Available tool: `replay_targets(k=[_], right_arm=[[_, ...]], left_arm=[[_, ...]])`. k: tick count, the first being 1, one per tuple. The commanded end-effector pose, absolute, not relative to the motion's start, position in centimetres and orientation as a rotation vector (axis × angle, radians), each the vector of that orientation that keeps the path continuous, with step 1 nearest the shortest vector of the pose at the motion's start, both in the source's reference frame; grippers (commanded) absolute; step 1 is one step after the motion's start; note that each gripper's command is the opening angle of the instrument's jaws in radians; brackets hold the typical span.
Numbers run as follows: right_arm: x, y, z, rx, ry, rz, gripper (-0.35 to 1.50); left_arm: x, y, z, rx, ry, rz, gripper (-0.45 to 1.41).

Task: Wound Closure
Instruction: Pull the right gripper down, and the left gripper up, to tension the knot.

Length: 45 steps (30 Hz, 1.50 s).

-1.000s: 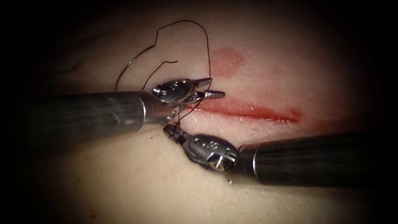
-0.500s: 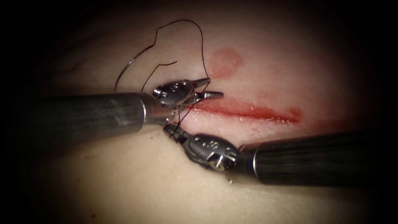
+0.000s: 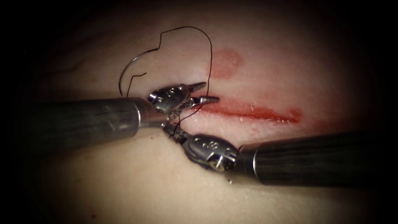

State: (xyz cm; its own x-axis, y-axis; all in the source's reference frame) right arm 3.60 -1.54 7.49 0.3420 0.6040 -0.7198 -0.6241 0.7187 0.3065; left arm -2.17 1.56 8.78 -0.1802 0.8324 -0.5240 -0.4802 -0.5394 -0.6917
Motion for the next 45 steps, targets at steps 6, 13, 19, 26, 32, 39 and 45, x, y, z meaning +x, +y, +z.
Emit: replay_targets(k=[6, 13, 19, 26, 32, 39, 45], right_arm=[[3.63, -1.6, 7.5, -0.021, 0.926, 0.797, -0.35], [3.62, -1.6, 7.5, -0.021, 0.926, 0.796, -0.35], [3.62, -1.6, 7.5, -0.020, 0.924, 0.795, -0.35], [3.62, -1.6, 7.5, -0.020, 0.924, 0.795, -0.35], [3.63, -1.7, 7.5, -0.017, 0.923, 0.792, -0.35], [3.61, -1.7, 7.4, -0.011, 0.929, 0.784, -0.35], [3.58, -1.8, 7.3, -0.007, 0.939, 0.778, -0.35]], left_arm=[[-2.25, 1.5, 8.9, -1.159, -0.491, 1.859, 0.25], [-2.13, 1.6, 8.9, -1.163, -0.508, 1.859, -0.17], [-1.97, 1.9, 8.7, -1.054, -0.575, 1.668, -0.35], [-1.79, 2.3, 8.3, -1.072, -0.574, 1.544, -0.35], [-1.76, 2.4, 8.2, -1.095, -0.602, 1.513, -0.35], [-1.55, 2.7, 8.5, -1.174, -0.530, 1.518, -0.35], [-1.25, 2.9, 8.8, -1.198, -0.441, 1.551, -0.35]])
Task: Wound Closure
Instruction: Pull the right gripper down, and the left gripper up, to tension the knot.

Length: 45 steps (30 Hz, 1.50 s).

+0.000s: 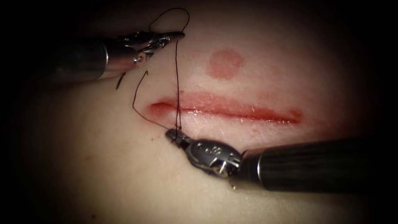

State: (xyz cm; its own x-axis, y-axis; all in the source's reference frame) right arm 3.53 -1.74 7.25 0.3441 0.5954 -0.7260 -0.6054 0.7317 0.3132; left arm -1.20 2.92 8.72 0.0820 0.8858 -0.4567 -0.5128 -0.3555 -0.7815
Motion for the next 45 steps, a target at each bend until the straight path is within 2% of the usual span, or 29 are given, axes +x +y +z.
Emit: replay_targets(k=[1, 20, 29, 36, 45], right_arm=[[3.58, -1.8, 7.2, -0.005, 0.940, 0.776, -0.35], [3.29, -2.2, 6.7, 0.031, 0.965, 0.735, -0.35], [3.32, -2.3, 6.5, 0.055, 0.980, 0.715, -0.35], [3.33, -2.4, 6.4, 0.144, 1.060, 0.591, -0.35], [3.30, -2.5, 6.2, 0.313, 1.084, 0.239, -0.35]], left_arm=[[-1.21, 3.0, 8.8, -1.205, -0.429, 1.558, -0.35], [-0.80, 3.2, 8.8, -1.301, -0.340, 1.605, -0.35], [-0.48, 3.4, 8.7, -1.338, -0.299, 1.626, -0.35], [-0.42, 3.5, 8.8, -1.339, -0.280, 1.629, -0.35], [-0.53, 3.5, 8.8, -1.342, -0.273, 1.627, -0.35]])
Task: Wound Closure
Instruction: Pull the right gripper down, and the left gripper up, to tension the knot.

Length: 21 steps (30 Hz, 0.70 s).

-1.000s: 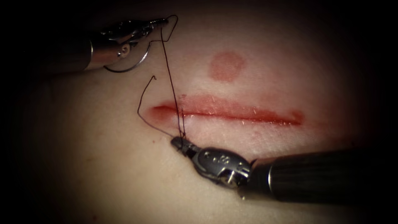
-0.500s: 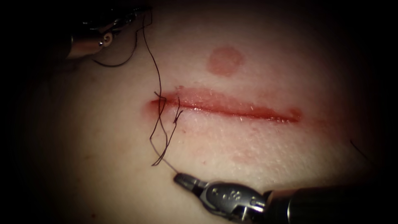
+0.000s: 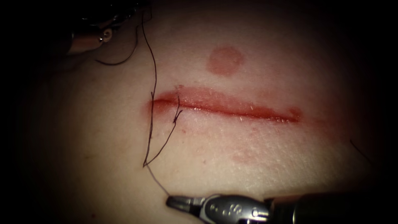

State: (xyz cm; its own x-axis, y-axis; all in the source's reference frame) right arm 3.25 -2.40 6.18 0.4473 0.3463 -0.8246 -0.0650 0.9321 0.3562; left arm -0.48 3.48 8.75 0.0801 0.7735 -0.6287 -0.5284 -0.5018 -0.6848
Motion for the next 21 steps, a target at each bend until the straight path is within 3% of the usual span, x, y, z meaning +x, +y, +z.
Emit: replay_targets(k=[1, 21], right_arm=[[3.30, -2.54, 6.13, 0.337, 1.091, 0.188, -0.35], [3.30, -2.93, 5.64, 0.545, 1.100, -0.135, -0.35]], left_arm=[[-0.54, 3.51, 8.82, -1.341, -0.272, 1.626, -0.35], [-0.47, 3.44, 8.80, -1.355, -0.266, 1.645, -0.35]])
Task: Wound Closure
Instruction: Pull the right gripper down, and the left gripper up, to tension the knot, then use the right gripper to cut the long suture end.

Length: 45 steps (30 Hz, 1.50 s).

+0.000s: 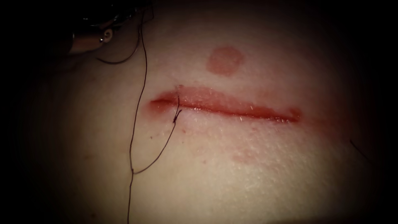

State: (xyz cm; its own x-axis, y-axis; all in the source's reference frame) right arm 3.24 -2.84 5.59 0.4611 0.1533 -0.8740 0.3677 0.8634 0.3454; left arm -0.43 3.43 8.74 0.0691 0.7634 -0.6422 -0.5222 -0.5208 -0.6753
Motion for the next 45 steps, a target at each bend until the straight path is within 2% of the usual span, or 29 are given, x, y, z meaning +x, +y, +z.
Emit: replay_targets(k=[1, 3, 5, 6, 7, 14, 18, 21, 26, 32, 38, 41, 45], right_arm=[[3.32, -2.9, 5.6, 0.550, 1.103, -0.119, -0.35], [3.33, -2.9, 5.7, 0.551, 1.125, -0.050, 0.49], [3.32, -2.9, 5.7, 0.534, 1.140, 0.006, 1.15], [3.30, -2.9, 5.7, 0.517, 1.144, 0.034, 1.30], [3.29, -2.9, 5.8, 0.517, 1.141, 0.041, 1.35], [2.95, -3.0, 5.9, 0.596, 1.051, 0.005, 1.33], [2.79, -2.8, 5.9, 0.595, 1.048, 0.019, 1.16], [2.72, -2.6, 5.9, 0.543, 1.059, 0.076, 1.21], [2.68, -2.2, 6.0, 0.389, 1.146, 0.308, 1.48], [2.70, -1.8, 6.1, 0.307, 1.140, 0.428, 1.48], [2.77, -1.6, 6.3, 0.133, 1.077, 0.355, 1.48], [2.80, -1.5, 6.4, 0.122, 1.027, 0.298, 1.48], [2.80, -1.5, 6.4, 0.161, 1.048, 0.265, 1.48]], left_arm=[[-0.46, 3.4, 8.8, -1.355, -0.266, 1.646, -0.35], [-0.44, 3.4, 8.8, -1.353, -0.266, 1.647, -0.35], [-0.42, 3.4, 8.7, -1.351, -0.267, 1.648, -0.35], [-0.40, 3.3, 8.7, -1.349, -0.269, 1.647, -0.35], [-0.39, 3.3, 8.7, -1.350, -0.267, 1.652, -0.35], [-0.31, 3.3, 8.6, -1.358, -0.272, 1.650, -0.35], [-0.25, 3.1, 8.5, -1.369, -0.270, 1.651, -0.35], [-0.23, 3.0, 8.4, -1.378, -0.273, 1.653, -0.35], [-0.19, 2.7, 8.1, -1.394, -0.285, 1.651, -0.35], [-0.02, 2.4, 7.8, -1.420, -0.287, 1.635, -0.35], [0.23, 2.3, 7.6, -1.438, -0.287, 1.614, -0.35], [0.35, 2.4, 7.3, -1.456, -0.277, 1.594, -0.35], [0.51, 2.5, 7.0, -1.480, -0.253, 1.565, -0.35]])
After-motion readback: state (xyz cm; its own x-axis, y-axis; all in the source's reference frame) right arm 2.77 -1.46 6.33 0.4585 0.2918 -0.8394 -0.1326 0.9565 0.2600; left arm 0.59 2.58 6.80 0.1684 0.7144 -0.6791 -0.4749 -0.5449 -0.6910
